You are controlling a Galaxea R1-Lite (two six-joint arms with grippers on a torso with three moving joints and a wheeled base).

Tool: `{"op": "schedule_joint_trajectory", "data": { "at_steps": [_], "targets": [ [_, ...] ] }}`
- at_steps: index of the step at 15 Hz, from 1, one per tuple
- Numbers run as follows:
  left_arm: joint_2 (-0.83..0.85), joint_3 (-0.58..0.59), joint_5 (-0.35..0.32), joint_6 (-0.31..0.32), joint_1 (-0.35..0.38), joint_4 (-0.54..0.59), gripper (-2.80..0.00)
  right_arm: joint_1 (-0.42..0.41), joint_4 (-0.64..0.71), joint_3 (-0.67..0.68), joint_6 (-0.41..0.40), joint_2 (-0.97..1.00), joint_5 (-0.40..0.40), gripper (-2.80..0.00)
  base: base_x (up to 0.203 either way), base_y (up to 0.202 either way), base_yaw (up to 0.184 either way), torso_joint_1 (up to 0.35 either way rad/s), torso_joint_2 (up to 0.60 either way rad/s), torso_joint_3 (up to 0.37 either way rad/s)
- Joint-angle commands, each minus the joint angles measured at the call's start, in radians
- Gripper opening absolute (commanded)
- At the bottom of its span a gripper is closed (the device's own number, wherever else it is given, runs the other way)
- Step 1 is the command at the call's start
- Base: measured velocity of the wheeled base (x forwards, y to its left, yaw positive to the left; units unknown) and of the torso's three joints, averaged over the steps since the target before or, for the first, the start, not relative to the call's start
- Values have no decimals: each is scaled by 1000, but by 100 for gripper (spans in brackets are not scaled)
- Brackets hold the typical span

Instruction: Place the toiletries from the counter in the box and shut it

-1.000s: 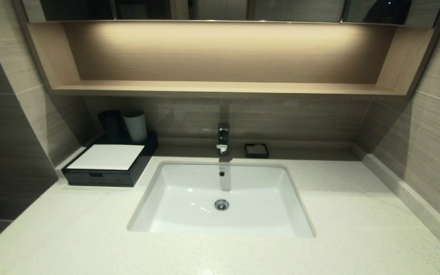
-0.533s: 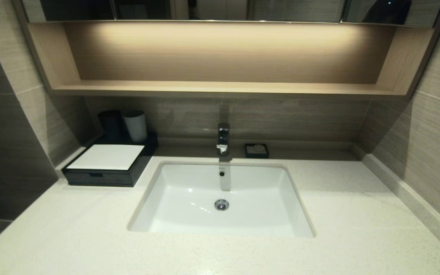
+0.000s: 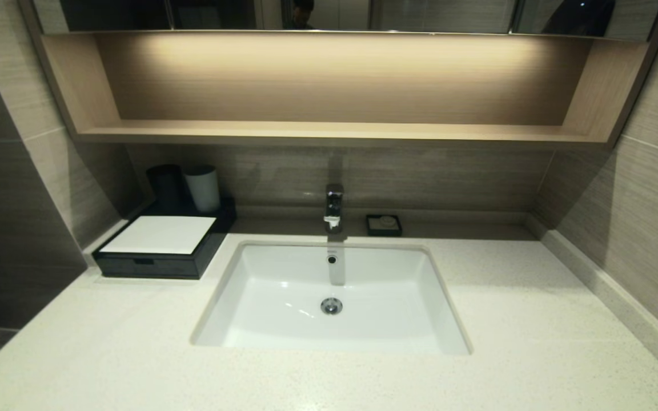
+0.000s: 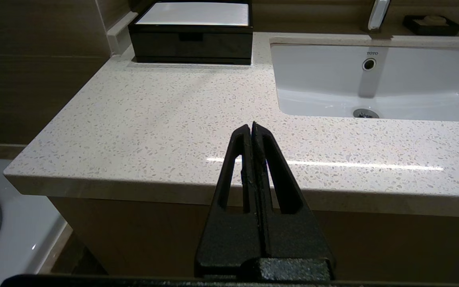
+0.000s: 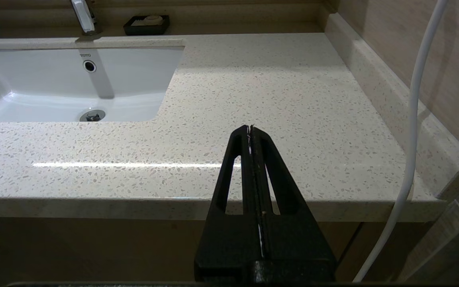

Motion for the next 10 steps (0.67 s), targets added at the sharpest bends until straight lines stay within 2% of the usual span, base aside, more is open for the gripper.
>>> {"op": "schedule_joint_trajectory", "data": {
  "at_steps": [1, 10],
  "targets": [
    [-3, 0, 0, 0, 1, 0, -280, 0, -1, 0, 3, 1, -1, -280, 0, 0, 0, 0, 0, 0],
    [-4, 0, 0, 0, 0, 0, -280, 0, 1, 0, 6, 1, -5, -280, 0, 0, 0, 0, 0, 0]
  ]
}}
